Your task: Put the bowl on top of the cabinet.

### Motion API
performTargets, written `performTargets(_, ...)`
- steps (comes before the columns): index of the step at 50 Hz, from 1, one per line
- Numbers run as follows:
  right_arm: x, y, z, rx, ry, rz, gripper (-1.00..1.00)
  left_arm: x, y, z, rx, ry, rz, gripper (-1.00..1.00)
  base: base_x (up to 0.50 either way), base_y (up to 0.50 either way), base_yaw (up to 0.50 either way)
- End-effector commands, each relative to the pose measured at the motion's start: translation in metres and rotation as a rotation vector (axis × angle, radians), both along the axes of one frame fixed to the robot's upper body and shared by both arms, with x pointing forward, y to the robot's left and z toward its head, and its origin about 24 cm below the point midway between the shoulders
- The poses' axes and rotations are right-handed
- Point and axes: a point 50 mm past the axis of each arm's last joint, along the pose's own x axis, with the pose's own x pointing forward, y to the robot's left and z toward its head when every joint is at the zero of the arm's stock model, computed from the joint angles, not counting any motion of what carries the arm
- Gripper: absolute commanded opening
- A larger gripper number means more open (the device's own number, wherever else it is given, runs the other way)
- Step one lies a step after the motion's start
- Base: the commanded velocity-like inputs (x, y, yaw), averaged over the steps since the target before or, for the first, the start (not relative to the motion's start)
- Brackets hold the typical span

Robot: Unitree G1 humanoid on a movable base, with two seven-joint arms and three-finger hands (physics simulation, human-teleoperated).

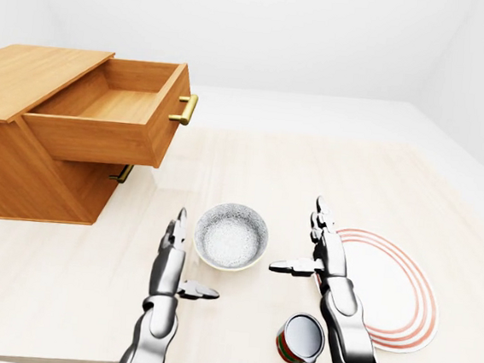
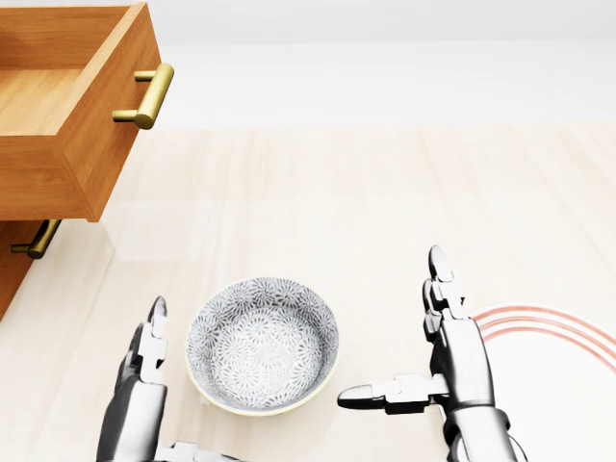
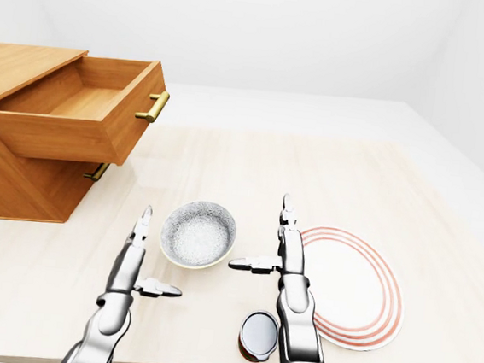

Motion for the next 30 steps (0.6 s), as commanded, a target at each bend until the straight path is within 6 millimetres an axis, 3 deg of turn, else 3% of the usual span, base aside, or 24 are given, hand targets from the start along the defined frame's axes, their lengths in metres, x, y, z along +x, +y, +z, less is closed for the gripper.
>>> performTargets(1, 0.0, 0.001, 0.0, -0.001, 0.0, 0.003, 1.0, -0.004, 0.0, -0.016, 0.304, -0.041, 0.047, 1.0, 0.0, 0.0, 0.0)
performTargets(4, 0.001, 0.001, -0.001, 0.0, 0.0, 0.005, 1.0, -0.002, -0.003, -0.013, 0.489, -0.156, 0.062, 1.0, 0.0, 0.0, 0.0)
performTargets(12, 0.001, 0.001, -0.001, 0.001, 0.001, 0.008, 1.0, -0.005, -0.022, -0.006, 0.683, -0.251, -0.085, 1.0, 0.0, 0.0, 0.0)
performTargets(23, 0.001, 0.004, -0.003, -0.003, 0.005, 0.018, 1.0, -0.004, -0.043, 0.005, 0.761, -0.355, -0.178, 1.0, 0.0, 0.0, 0.0)
performTargets(30, 0.001, 0.005, -0.003, -0.004, 0.004, 0.022, 1.0, -0.004, -0.054, 0.001, 0.819, -0.376, -0.251, 1.0, 0.0, 0.0, 0.0)
